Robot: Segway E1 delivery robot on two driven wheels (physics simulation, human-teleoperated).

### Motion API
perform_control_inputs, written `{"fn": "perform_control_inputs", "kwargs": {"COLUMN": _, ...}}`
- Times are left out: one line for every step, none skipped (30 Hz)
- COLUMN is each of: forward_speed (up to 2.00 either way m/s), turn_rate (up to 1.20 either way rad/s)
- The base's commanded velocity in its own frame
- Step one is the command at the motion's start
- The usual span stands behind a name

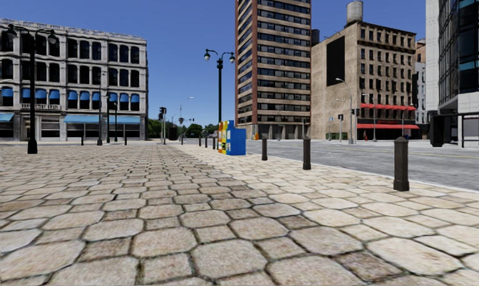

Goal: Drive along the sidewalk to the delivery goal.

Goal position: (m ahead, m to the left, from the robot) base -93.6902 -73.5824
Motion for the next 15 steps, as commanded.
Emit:
{"fn": "perform_control_inputs", "kwargs": {"forward_speed": 0.74, "turn_rate": 0.38}}
{"fn": "perform_control_inputs", "kwargs": {"forward_speed": 0.74, "turn_rate": 0.38}}
{"fn": "perform_control_inputs", "kwargs": {"forward_speed": 0.74, "turn_rate": 0.38}}
{"fn": "perform_control_inputs", "kwargs": {"forward_speed": 0.74, "turn_rate": 0.38}}
{"fn": "perform_control_inputs", "kwargs": {"forward_speed": 0.74, "turn_rate": 0.38}}
{"fn": "perform_control_inputs", "kwargs": {"forward_speed": 0.74, "turn_rate": 0.38}}
{"fn": "perform_control_inputs", "kwargs": {"forward_speed": 0.74, "turn_rate": 0.38}}
{"fn": "perform_control_inputs", "kwargs": {"forward_speed": 0.74, "turn_rate": 0.38}}
{"fn": "perform_control_inputs", "kwargs": {"forward_speed": 0.74, "turn_rate": 0.38}}
{"fn": "perform_control_inputs", "kwargs": {"forward_speed": 0.74, "turn_rate": 0.38}}
{"fn": "perform_control_inputs", "kwargs": {"forward_speed": 0.74, "turn_rate": 0.38}}
{"fn": "perform_control_inputs", "kwargs": {"forward_speed": 0.74, "turn_rate": 0.38}}
{"fn": "perform_control_inputs", "kwargs": {"forward_speed": 0.74, "turn_rate": 0.38}}
{"fn": "perform_control_inputs", "kwargs": {"forward_speed": 0.74, "turn_rate": 0.38}}
{"fn": "perform_control_inputs", "kwargs": {"forward_speed": 0.74, "turn_rate": 0.38}}
